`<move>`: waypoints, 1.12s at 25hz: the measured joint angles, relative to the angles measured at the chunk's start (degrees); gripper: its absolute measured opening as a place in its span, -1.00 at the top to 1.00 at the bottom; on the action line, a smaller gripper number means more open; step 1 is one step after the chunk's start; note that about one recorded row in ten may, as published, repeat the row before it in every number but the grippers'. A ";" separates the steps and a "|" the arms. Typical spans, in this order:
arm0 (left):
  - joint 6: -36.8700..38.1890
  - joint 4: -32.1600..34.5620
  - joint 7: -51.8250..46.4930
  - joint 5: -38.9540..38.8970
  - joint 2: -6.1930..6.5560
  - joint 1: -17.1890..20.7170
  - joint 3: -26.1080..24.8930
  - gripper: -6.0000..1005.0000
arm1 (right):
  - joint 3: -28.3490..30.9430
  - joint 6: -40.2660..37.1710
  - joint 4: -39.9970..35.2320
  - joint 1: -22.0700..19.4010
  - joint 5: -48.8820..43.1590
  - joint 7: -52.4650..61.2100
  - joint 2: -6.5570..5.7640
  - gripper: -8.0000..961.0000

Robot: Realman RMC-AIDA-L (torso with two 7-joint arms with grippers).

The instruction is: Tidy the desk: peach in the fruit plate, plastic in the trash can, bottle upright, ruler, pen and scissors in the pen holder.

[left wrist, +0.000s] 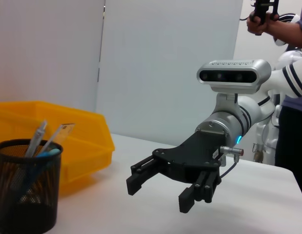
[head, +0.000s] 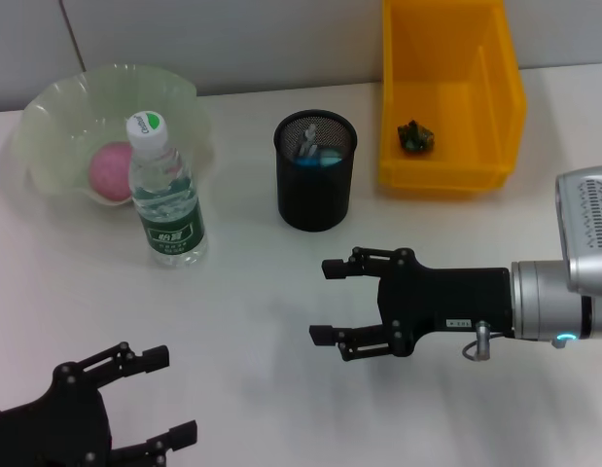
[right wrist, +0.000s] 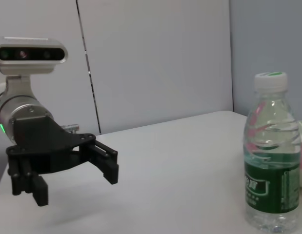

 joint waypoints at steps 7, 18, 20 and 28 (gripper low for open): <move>-0.02 -0.54 0.26 0.74 0.87 -1.83 -2.45 -0.64 | 0.23 1.65 0.05 0.01 0.14 0.44 0.08 -0.75; 1.49 -7.67 0.28 1.58 4.14 -7.41 -4.94 -0.64 | -0.04 2.61 0.06 1.44 -1.14 1.69 -0.25 -0.75; 1.50 -7.67 0.32 1.58 4.11 -7.44 -4.94 -0.64 | -0.04 2.83 0.08 1.47 -1.26 1.78 -0.26 -0.75; 1.21 -7.82 0.43 1.58 3.99 -8.36 -5.00 -0.64 | 0.02 3.62 0.10 1.70 -1.94 2.24 -0.19 -0.75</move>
